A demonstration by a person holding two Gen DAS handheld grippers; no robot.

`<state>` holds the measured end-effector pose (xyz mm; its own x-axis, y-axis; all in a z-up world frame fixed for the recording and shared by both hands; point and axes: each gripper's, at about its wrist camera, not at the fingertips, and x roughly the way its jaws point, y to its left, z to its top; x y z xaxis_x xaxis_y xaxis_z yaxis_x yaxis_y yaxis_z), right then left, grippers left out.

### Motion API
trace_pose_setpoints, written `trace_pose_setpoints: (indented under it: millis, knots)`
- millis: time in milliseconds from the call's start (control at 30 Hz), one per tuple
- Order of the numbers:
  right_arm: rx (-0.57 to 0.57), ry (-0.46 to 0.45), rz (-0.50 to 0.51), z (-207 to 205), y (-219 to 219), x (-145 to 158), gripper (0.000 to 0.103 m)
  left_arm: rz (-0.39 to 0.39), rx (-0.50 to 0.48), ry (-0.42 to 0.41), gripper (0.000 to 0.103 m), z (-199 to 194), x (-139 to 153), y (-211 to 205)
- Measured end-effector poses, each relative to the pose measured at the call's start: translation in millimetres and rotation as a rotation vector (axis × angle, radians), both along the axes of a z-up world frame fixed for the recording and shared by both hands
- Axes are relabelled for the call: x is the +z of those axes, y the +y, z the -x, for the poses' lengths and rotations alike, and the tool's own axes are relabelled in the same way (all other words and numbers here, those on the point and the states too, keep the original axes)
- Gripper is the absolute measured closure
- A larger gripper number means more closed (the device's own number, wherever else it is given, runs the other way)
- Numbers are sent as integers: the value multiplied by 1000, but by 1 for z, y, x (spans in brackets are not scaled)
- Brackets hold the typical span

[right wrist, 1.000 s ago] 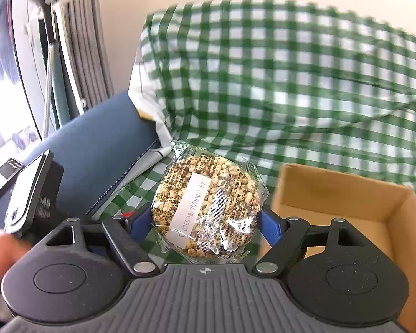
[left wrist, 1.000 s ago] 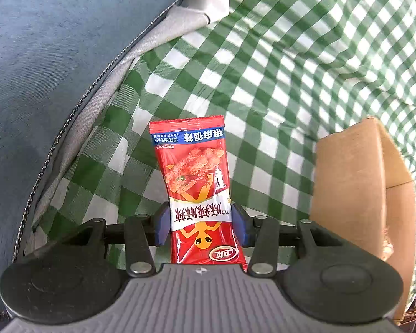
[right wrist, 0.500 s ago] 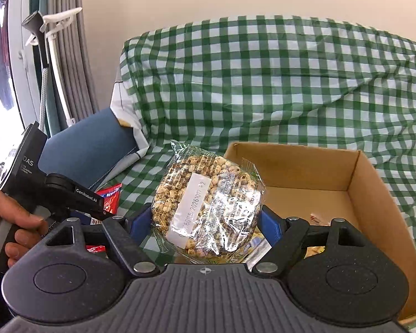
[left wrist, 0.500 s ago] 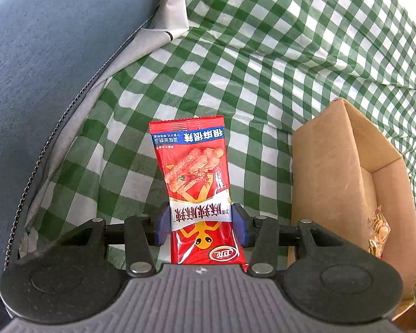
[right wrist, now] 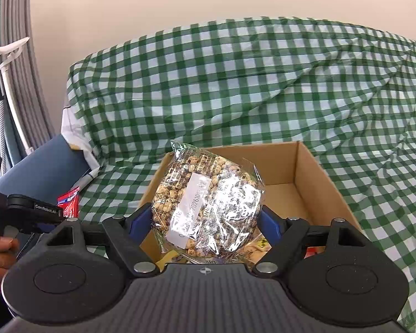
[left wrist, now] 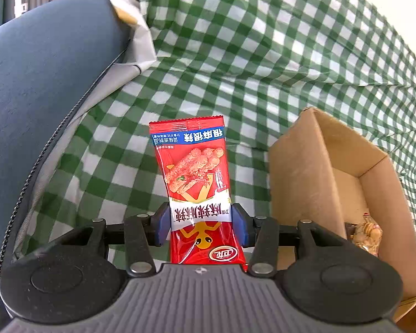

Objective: Organize snacks
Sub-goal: 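Carry the nut cake over the box while the left tool carries the red packet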

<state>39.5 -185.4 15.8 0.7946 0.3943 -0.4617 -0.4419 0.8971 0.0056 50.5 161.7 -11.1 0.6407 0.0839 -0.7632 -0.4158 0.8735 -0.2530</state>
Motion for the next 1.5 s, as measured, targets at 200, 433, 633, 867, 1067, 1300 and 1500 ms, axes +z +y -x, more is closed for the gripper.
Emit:
trace_pose_setpoints:
  millis: [200, 433, 633, 867, 1067, 1300, 1500]
  knots:
    - [-25, -5, -6, -1, -3, -1, 22, -18, -30, -42, 52, 1, 5, -7]
    - [-29, -7, -6, -3, 1, -1, 22, -38, -51, -106, 52, 2, 15, -13]
    - [-24, -9, -3, -4, 1, -2, 22, -48, -80, -166, 52, 2, 23, -21]
    - [-35, -10, -6, -6, -2, -2, 22, -61, -131, -257, 52, 3, 34, -40]
    - [-66, -20, -5, -6, -2, -1, 22, -89, -207, -327, 52, 2, 43, -67]
    - [-103, -28, -2, -6, -6, -2, 22, -114, -279, -351, 52, -3, 42, -93]
    - [-138, -31, 3, -5, -7, -4, 22, -101, -315, -379, 52, -3, 44, -105]
